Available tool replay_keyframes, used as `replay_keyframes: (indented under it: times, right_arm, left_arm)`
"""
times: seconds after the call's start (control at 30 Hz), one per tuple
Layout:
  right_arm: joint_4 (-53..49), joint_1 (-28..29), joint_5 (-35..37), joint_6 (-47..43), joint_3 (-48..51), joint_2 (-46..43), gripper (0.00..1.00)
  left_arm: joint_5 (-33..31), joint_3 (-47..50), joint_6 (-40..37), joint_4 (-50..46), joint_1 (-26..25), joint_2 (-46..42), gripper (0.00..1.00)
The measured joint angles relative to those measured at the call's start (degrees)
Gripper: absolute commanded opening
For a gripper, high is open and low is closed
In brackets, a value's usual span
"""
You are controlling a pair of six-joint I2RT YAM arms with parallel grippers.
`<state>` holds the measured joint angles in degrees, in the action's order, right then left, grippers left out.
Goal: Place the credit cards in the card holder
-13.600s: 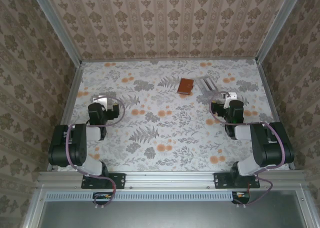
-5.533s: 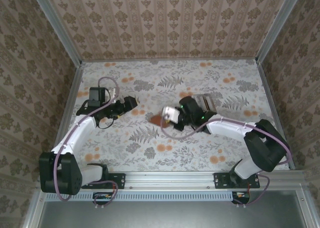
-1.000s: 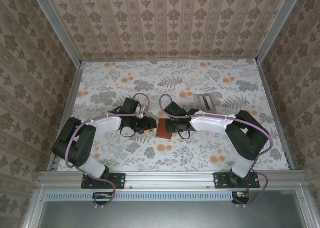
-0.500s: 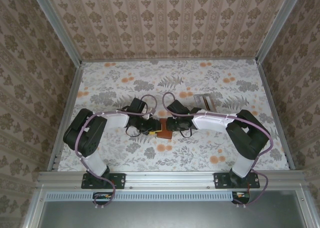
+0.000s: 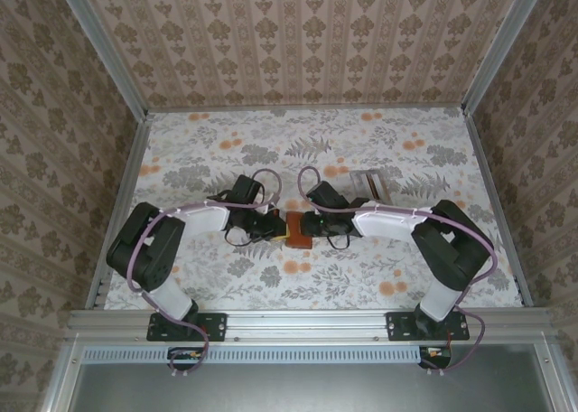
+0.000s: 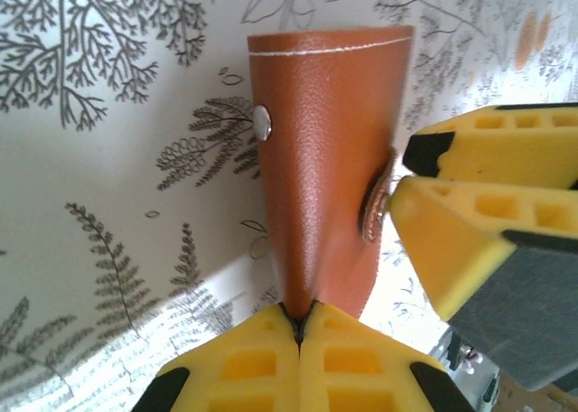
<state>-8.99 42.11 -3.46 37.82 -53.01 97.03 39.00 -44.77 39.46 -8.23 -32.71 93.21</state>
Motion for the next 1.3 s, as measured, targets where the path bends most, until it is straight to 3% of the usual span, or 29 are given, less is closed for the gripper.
replay_keyframes:
  times: [0.07,0.3,0.57,0.9,1.3]
  right_arm:
    - [0.72,0.55,-0.31,-0.44,0.00,-0.63,0.46]
    - [2.80,1.95,-2.56,-1.09,-0.39,-0.61,0.45]
    - [1.03,1.99,0.52,-0.57,-1.92,1.31,0.29]
    - [1.84,2.38,2.62,-0.31,-1.60,-0.02,0.01]
    - [4.63,1.16,2.86,-0.37,3.56,-4.00,0.00]
  left_arm:
    - [-0.02,0.00,0.46,-0.02,0.00,-1.36,0.00]
    - [0.11,0.33,3.28,0.59,0.00,-1.99,0.00]
    - [-0.02,1.25,4.55,1.18,0.15,-2.60,0.00]
    - [0.31,2.54,5.14,2.25,1.92,-3.32,0.00]
    - [0.15,3.85,5.05,2.21,2.89,-3.80,0.00]
